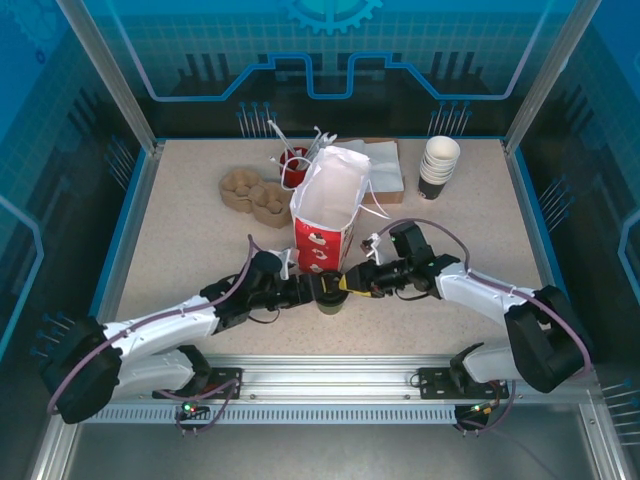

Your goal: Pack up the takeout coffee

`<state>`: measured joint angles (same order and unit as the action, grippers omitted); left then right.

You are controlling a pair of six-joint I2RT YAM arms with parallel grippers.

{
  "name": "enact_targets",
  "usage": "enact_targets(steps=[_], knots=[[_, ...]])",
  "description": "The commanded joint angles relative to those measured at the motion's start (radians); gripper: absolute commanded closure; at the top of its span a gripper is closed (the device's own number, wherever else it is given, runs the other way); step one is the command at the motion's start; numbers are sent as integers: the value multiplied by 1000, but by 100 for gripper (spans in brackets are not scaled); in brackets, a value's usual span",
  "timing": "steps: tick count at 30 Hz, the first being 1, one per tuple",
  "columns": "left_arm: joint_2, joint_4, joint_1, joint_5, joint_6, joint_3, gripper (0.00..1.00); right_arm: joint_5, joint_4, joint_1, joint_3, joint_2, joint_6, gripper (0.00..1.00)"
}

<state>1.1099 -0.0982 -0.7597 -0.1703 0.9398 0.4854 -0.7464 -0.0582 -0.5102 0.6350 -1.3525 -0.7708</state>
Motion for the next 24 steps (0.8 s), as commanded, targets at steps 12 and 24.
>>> enact_targets(steps=[12,24], knots=[[-79,114,26,46,-37,45,39,118,-216,-30,92,4,71,43],[-115,213,47,61,-96,113,38,308,-761,9,354,179,220,34]])
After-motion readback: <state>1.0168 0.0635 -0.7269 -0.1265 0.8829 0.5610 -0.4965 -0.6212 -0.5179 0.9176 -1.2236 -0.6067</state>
